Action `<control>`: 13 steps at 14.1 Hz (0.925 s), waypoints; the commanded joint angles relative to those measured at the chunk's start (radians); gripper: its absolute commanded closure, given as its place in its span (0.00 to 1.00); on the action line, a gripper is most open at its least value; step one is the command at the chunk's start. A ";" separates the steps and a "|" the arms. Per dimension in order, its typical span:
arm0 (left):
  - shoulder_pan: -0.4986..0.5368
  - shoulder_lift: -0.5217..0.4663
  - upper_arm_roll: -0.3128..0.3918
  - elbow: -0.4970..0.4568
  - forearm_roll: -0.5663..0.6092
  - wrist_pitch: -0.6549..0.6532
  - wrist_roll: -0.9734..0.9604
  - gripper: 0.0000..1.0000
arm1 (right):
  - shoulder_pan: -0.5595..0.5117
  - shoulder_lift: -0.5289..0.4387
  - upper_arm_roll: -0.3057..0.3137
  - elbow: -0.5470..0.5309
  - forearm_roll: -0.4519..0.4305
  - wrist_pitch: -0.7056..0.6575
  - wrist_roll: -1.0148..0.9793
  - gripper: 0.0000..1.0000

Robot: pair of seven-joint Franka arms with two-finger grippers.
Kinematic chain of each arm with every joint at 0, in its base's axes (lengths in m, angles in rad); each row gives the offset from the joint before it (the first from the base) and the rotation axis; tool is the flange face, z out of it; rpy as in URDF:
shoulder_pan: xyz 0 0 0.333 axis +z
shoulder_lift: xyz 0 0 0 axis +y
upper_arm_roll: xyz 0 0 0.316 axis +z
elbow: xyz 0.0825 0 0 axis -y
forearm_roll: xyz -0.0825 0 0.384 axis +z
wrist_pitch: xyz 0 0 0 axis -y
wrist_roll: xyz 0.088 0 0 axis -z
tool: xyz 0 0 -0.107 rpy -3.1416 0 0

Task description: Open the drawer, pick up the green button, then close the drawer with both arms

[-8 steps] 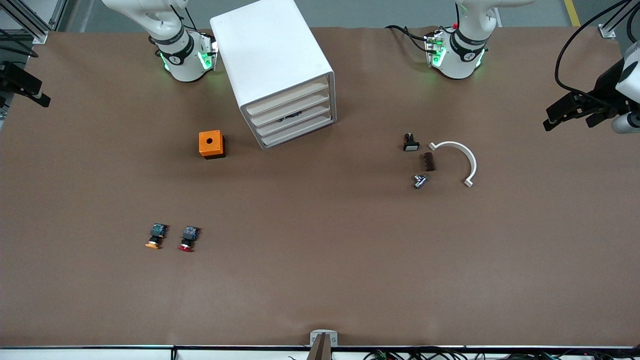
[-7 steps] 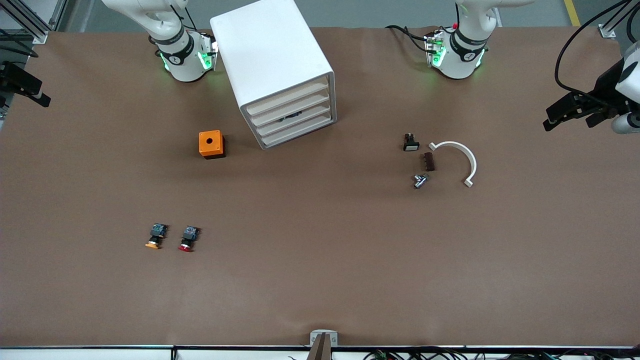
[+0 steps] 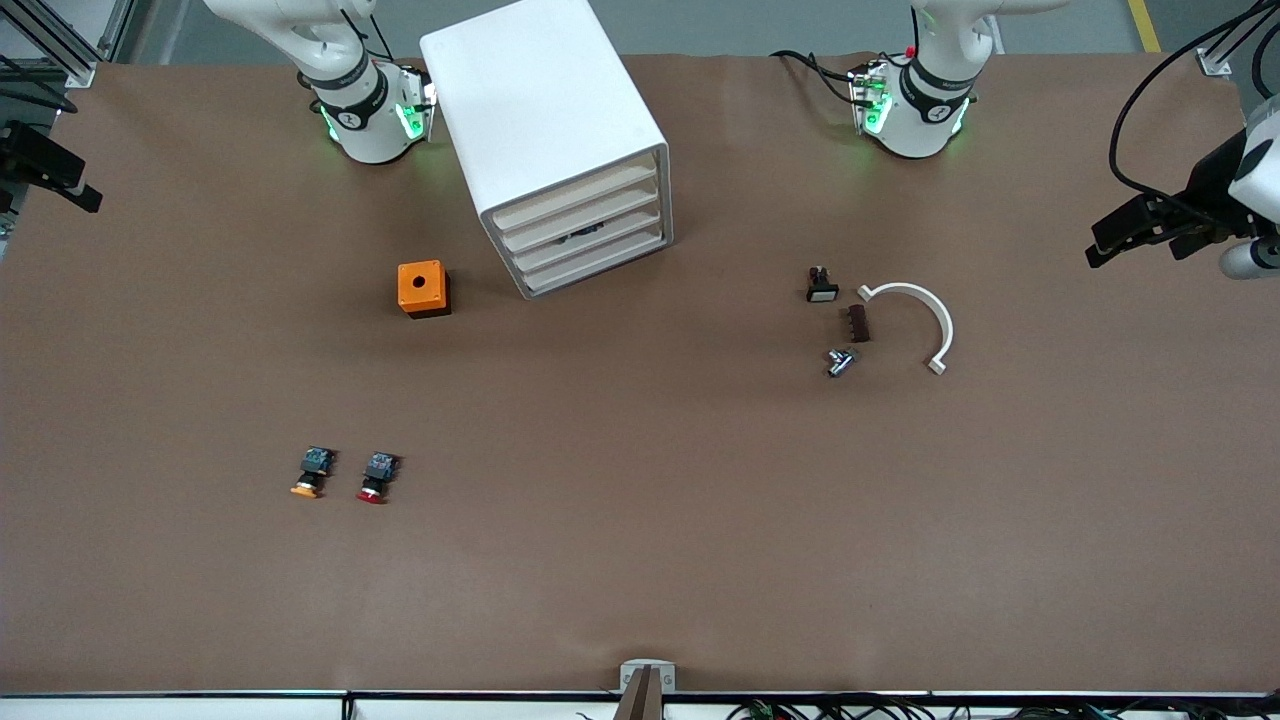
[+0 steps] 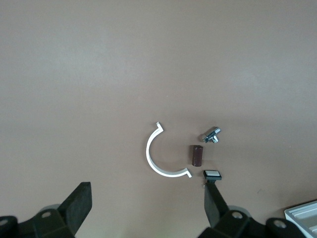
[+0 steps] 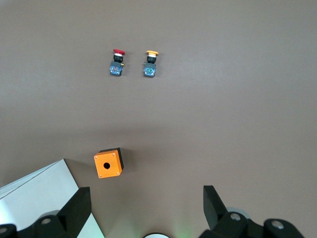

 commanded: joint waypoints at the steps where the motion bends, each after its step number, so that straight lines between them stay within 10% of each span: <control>1: 0.013 0.066 0.000 0.028 0.008 -0.022 0.011 0.00 | -0.004 0.012 0.000 -0.002 -0.014 0.005 0.006 0.00; 13: -0.196 0.564 -0.023 0.144 -0.053 -0.060 -0.345 0.00 | -0.011 0.283 0.002 0.035 -0.062 0.051 0.021 0.00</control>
